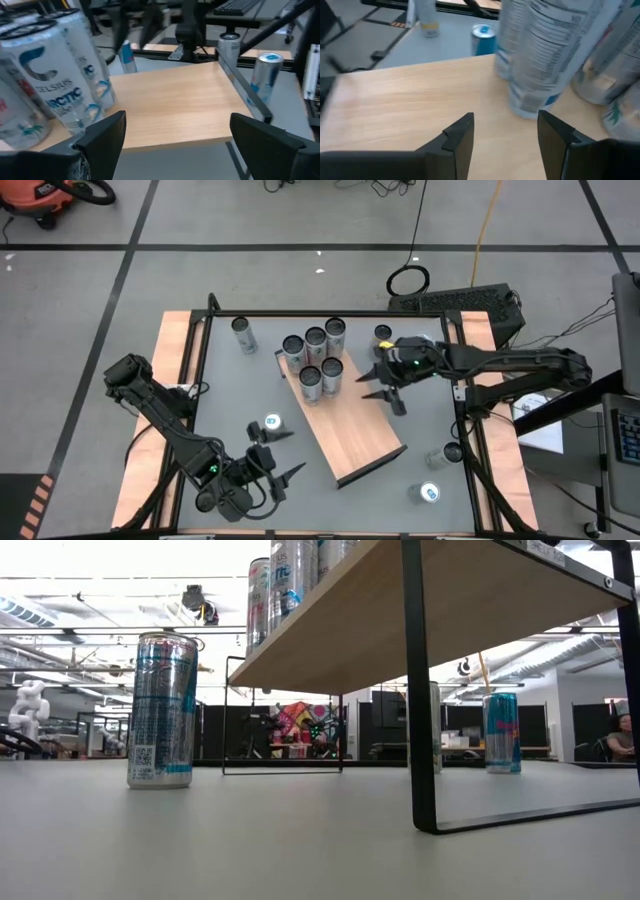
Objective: Place canned beverage on shelf
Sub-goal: Put the white-blue soda can on the shelf aligned with the other white-blue soda cans
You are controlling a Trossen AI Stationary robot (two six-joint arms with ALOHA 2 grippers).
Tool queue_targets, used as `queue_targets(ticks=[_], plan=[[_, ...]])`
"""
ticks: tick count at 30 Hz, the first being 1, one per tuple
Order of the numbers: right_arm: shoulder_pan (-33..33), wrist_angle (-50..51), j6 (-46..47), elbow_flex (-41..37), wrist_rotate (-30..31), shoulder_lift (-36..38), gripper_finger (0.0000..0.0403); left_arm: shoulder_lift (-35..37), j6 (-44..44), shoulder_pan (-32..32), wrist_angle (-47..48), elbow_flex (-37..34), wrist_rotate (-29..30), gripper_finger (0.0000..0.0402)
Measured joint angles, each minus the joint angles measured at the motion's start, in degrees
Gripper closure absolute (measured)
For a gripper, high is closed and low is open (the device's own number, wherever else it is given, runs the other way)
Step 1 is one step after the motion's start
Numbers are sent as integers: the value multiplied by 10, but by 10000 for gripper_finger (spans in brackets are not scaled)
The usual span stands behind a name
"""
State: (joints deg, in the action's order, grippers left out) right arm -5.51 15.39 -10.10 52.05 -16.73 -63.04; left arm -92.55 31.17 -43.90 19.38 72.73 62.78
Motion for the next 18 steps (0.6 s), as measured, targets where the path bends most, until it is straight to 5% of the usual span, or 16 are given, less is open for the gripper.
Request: queue_targets(ticks=[5, 18], plan=[[56, 31, 47, 0, 7, 53, 252, 3, 0, 0, -29, 0, 34, 52], [230, 80, 86, 0, 151, 71, 252, 28, -31, 0, -63, 1, 22, 52]])
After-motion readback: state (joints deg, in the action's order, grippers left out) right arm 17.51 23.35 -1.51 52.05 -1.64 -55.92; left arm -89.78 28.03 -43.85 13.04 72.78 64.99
